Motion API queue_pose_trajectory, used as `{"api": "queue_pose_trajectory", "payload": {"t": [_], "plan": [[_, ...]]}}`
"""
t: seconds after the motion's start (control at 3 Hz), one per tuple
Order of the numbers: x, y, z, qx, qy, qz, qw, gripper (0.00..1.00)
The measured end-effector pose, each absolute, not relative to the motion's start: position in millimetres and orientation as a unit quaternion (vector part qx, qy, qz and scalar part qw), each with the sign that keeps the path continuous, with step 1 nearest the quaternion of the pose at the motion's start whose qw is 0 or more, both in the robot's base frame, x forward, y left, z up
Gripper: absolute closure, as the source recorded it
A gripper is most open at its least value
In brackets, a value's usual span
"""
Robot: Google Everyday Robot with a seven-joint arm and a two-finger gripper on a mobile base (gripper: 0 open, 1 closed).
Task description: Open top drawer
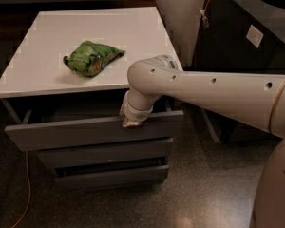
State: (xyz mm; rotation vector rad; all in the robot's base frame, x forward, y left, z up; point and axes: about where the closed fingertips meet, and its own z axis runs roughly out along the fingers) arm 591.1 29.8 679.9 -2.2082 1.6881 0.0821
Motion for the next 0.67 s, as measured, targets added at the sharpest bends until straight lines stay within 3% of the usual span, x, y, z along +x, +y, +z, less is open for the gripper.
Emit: {"api": "queue_pose_trajectory", "payload": {"t": [0.33,0.67], "plan": [[591.0,29.8,680.1,-0.781,0.597,0.029,0.179,0.33],[590.2,29.5,681.5,-0.781,0.597,0.03,0.18,0.02]]}}
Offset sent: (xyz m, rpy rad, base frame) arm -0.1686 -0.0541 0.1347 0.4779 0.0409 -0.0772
